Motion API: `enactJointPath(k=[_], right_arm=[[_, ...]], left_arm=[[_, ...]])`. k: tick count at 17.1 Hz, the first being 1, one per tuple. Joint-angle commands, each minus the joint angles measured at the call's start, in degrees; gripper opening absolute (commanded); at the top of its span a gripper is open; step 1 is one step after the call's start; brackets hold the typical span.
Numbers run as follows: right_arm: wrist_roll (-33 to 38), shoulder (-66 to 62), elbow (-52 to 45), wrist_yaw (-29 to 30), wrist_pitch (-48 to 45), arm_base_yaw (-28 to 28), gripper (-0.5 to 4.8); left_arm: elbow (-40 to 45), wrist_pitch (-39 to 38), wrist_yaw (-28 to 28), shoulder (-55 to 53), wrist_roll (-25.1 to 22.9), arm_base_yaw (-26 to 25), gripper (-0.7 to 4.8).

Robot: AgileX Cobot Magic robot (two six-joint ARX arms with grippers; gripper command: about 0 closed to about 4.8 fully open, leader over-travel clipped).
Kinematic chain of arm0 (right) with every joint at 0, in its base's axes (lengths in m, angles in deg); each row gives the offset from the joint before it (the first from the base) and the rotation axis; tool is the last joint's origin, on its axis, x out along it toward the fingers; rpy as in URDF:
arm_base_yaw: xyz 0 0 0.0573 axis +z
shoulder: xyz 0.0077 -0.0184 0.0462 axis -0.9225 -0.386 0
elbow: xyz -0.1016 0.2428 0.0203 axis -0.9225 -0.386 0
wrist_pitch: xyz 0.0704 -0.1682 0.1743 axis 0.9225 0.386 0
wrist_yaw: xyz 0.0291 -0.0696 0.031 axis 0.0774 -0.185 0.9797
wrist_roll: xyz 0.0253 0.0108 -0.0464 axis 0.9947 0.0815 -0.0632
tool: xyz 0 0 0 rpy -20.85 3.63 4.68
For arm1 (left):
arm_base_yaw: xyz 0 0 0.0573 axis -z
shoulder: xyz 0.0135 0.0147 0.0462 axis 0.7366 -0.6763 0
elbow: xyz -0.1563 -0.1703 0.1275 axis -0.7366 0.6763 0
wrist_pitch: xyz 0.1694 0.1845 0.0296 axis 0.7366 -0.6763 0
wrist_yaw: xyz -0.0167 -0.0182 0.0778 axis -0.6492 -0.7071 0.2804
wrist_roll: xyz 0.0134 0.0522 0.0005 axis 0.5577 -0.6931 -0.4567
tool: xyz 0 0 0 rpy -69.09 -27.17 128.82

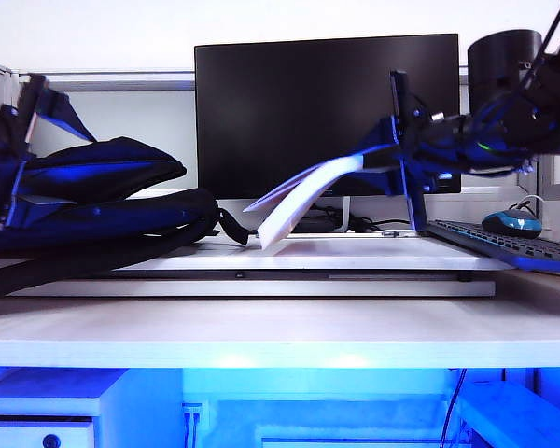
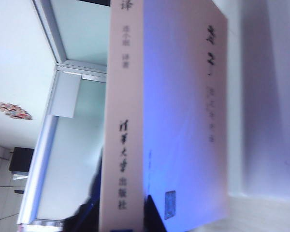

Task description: Pick up the book on the desk and put it into the open backpack.

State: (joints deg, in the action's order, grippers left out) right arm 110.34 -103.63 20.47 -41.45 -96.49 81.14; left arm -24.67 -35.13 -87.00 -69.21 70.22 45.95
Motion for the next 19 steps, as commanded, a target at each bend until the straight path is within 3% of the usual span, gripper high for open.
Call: enactJointPath(k=[1,5,10,15,19], right_arm=[[-0.5,1.7,5.9,0.8,-5.4,0.1,-0.05],[-0.5,1.8,13.4,3.1,-1.6,1.1,-0.05],[-3.2,1.6,15.7,0.2,4.3,6.0,-0.05],[-3.7,1.6,17.9,-2.2,4.6,7.3,-0.05],[-5.4,-0.6,20.4,-3.1,10.2,8.1,-0.05]], left_arm=[[-3.5,0.8,1.0,-1.0,-0.2,0.0,-0.10],[-6.0,2.4,-0.2,-1.0,-2.7,0.3,-0.06],[-6.0,9.9,-5.9,-1.0,-2.5,4.4,-0.06],[-6.0,21.7,-10.4,-1.0,6.0,6.8,-0.06],[-6.2,31.4,-10.2,-1.0,12.5,6.8,-0.06]])
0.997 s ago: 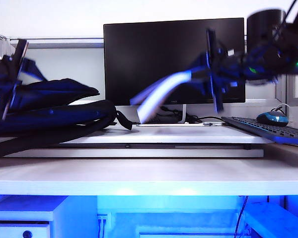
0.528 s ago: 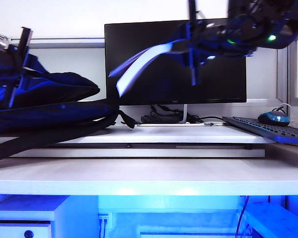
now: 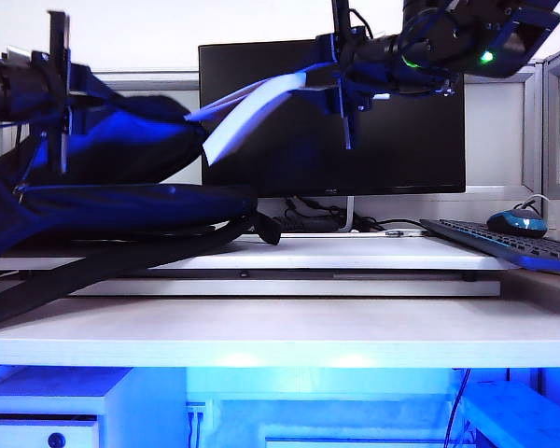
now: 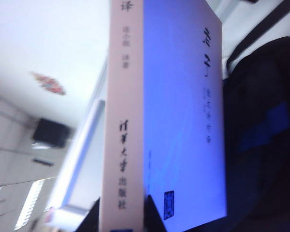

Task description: Pick up the book on the desk and put it into the open backpack.

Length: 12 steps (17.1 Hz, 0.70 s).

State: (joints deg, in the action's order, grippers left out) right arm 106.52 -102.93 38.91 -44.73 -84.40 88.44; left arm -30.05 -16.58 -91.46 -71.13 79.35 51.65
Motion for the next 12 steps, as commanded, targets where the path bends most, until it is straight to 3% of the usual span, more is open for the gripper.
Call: enactJointPath(k=[1,8,12], right_arm=[[-1.6,-2.9,3.0,0.0,-1.7,2.1,-0.05],[-1.5,-10.9,5.6,1.8,2.7,4.3,-0.05],[-2.9,-11.4,5.7,2.8,6.6,5.0,-0.05]], left_arm=[[-0.8,14.0,-5.5,1.0,4.3,1.1,-0.06],[-1.0,18.9,0.2,1.2,9.2,1.1,-0.07],[-5.5,18.6,-1.2,1.2,9.1,1.1,-0.06]])
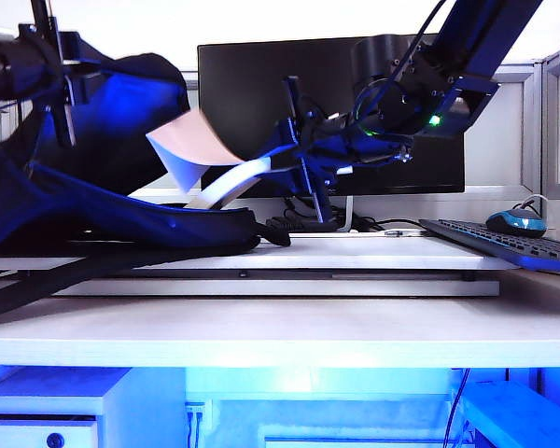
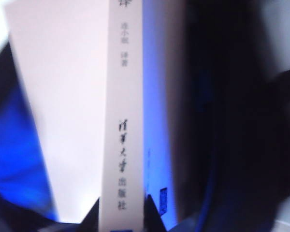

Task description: Pick up the book on the desk and put it into the open backpack.

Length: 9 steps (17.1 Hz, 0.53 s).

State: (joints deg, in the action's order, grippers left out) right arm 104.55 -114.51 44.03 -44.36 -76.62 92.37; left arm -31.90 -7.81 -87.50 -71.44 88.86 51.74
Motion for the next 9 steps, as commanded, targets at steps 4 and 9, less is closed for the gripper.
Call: enactJointPath(k=[4,9], right_arm=[[-0.5,0.2,1.4,2.4,-4.0,4.0,-0.05],[-0.4,0.2,10.0,3.3,-5.4,5.9,-0.05]], left_arm=[[-9.2,2.2,-9.2,1.5,-2.5,1.4,-0.06],[-9.2,-8.0,-16.5,1.4,-10.6,1.4,-0.07]])
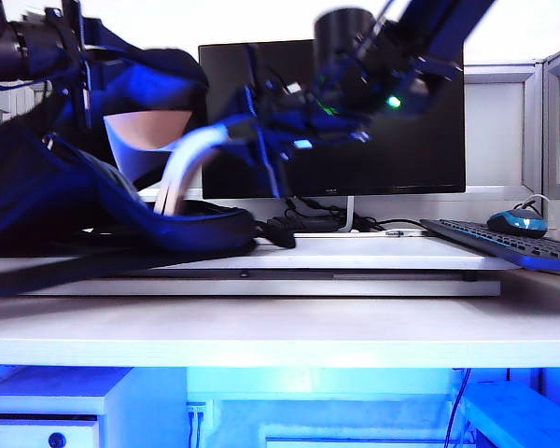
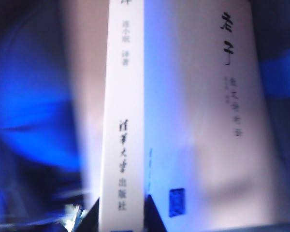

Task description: Pick up the book on the desk and put it into the open backpack.

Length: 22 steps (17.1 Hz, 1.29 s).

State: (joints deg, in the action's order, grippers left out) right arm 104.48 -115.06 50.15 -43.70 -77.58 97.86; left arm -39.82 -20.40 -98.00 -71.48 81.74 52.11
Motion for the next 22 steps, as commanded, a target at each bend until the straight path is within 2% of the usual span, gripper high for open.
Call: enactJointPath(k=[1,7,10,12,13,15,16,19,22], right_arm=[[-0.3,0.7,6.0,2.6,-4.5,0.4,-0.05],[-0.2,-0.3,9.4,2.4,-2.3,0.4,-0.05],[3.4,-6.0,9.4,3.6,-1.8,0.6,-0.05],[3.7,-8.8,9.4,4.2,-1.6,1.0,-0.05],[2.4,-10.2,9.4,4.2,-0.1,1.0,-0.05],[-1.2,-10.4,9.4,4.2,5.0,1.1,-0.05],[-4.7,-10.4,9.4,4.2,9.5,0.9,-0.05],[-10.5,-10.4,9.4,4.9,14.0,0.9,-0.01],[-11.4,-10.4,9.4,4.8,15.1,0.2,1.31]], left_arm=[[-1.2,4.3,-7.1,1.4,-4.2,1.0,-0.06],[-1.2,2.1,-11.3,1.4,-5.5,1.0,-0.06],[-1.2,1.0,-12.1,1.4,-5.9,1.0,-0.06],[-1.2,-4.2,-12.1,1.4,-11.0,1.0,-0.06],[-1.2,-12.2,-11.2,1.4,-18.3,1.0,-0.06],[-1.2,-19.7,-10.3,1.4,-25.6,1.0,-0.06],[-1.2,-25.7,-8.1,1.4,-31.6,1.0,-0.06],[-1.2,-35.6,-4.7,1.4,-41.0,1.0,-0.03],[-1.2,-38.1,-4.5,1.4,-44.5,1.0,-0.01]])
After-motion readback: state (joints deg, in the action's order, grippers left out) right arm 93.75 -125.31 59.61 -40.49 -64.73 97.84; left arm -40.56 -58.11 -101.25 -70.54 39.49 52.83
